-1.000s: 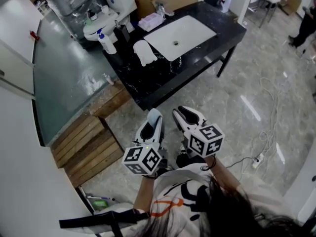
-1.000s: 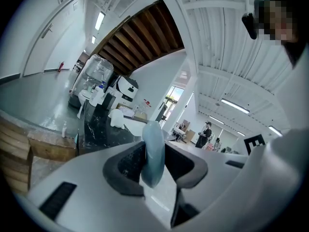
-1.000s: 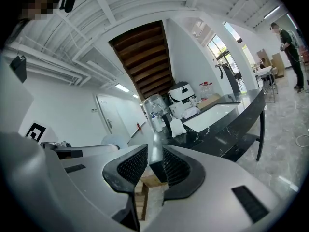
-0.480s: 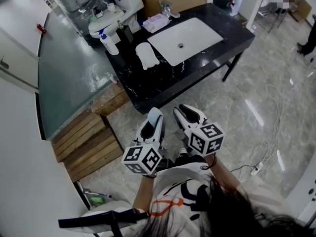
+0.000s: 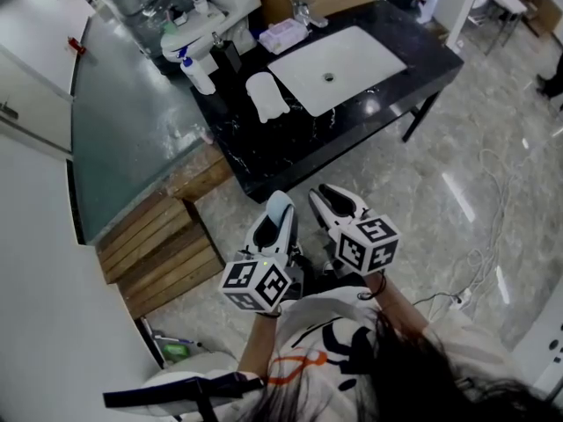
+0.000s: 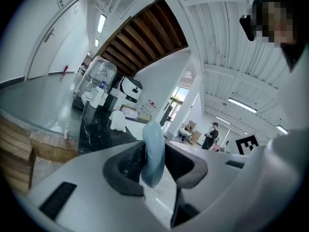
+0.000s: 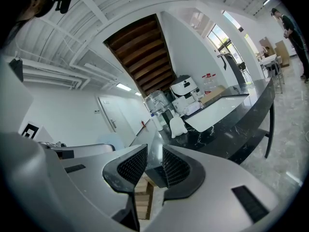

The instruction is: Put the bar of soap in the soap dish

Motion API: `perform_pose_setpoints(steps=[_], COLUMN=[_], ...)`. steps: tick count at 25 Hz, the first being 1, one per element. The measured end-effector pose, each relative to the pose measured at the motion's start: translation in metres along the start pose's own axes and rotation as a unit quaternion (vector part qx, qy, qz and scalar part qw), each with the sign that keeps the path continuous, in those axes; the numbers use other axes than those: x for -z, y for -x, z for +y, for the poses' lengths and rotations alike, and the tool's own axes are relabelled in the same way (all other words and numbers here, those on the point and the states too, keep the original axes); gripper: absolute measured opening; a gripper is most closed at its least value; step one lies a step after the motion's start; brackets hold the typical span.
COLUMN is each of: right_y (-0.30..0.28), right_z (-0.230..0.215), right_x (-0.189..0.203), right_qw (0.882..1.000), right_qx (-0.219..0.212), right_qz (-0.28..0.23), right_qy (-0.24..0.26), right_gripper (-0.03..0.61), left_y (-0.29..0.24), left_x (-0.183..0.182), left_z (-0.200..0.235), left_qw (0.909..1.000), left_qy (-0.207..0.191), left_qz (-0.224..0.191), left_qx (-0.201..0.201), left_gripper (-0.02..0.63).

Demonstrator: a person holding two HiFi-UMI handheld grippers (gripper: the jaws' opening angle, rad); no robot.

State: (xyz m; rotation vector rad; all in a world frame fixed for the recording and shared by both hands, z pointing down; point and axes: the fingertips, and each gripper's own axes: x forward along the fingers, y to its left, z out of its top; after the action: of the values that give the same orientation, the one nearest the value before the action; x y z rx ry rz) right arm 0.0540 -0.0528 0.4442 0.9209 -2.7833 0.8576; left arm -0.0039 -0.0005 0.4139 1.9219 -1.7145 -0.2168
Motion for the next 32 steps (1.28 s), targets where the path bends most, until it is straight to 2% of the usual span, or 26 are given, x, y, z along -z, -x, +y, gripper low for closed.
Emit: perform_pose_setpoints(steps=[8, 32], right_y=[-0.029, -0.145], right_z=[-0.007, -0.009], right_x=[-0.014, -0.061], right_qw=[1.000, 0.999], right_qx=[0.007, 0.047], right_qz=[-0.001, -0.018], right_qy=[0.001, 0.002], right_gripper=[0.103, 0.103], left_y=[-0.023, -0.100], left_x=[-0.019, -0.097], left_z=[0.021, 0.098], left_qw=[1.0000, 0.9980], left_qy=[0.003, -0.004], left_qz=[0.000, 0.019], left_qx=[0.005, 0.061], left_gripper=[0.117, 0.117])
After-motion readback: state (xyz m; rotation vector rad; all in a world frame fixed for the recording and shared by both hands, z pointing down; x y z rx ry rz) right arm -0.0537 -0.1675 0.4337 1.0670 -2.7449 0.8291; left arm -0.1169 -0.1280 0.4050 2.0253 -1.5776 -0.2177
